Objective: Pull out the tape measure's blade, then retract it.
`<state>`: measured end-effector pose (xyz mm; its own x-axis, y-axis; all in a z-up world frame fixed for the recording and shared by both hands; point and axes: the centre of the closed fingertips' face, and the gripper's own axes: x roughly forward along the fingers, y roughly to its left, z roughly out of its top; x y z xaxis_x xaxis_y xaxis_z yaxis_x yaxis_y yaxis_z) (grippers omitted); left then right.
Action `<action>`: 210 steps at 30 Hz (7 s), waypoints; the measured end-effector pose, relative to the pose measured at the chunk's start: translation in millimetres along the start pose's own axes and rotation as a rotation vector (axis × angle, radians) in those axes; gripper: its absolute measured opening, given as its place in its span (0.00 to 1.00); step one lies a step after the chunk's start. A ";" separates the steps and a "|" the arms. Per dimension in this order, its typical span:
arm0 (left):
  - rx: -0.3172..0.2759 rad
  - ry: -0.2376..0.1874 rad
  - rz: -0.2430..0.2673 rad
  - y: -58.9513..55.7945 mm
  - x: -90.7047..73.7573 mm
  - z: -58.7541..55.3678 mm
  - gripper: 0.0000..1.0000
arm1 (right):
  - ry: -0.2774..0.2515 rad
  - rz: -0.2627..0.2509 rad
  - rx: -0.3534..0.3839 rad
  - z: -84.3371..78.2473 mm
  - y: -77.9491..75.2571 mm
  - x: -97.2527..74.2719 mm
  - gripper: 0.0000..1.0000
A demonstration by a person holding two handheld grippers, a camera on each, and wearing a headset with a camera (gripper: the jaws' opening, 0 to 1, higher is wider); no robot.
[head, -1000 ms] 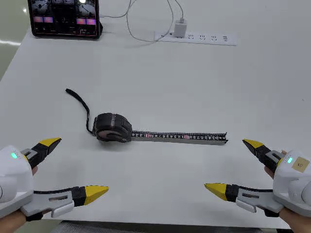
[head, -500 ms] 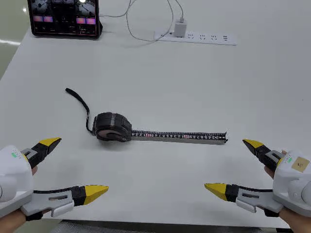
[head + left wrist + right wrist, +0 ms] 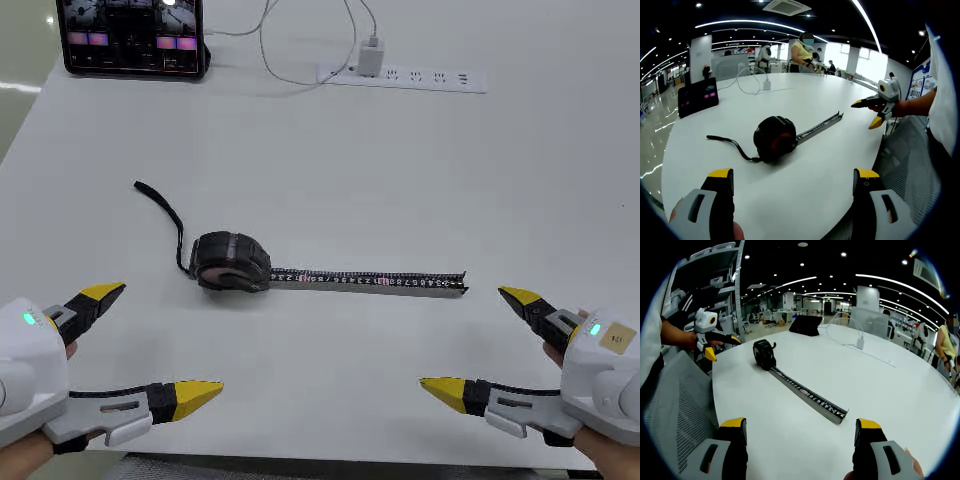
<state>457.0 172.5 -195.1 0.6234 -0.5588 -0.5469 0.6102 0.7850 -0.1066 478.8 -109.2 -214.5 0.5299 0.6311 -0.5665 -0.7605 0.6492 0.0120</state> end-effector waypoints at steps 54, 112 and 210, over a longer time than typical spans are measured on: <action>0.018 0.019 0.009 5.9 9.5 6.0 0.98 | 0.009 0.010 -0.016 6.6 -10.9 0.6 0.83; -0.173 -0.067 0.066 0.4 77.0 31.3 0.92 | 0.033 0.045 -0.053 9.2 -36.0 18.9 0.76; -0.322 0.015 0.392 46.7 103.9 26.4 0.61 | 0.464 0.413 -0.432 -24.0 -63.8 52.4 0.17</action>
<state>563.2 144.1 -234.9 0.7669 -0.2037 -0.6086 0.1485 0.9789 -0.1406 546.1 -127.7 -264.7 0.0304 0.4817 -0.8758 -0.9931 0.1142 0.0283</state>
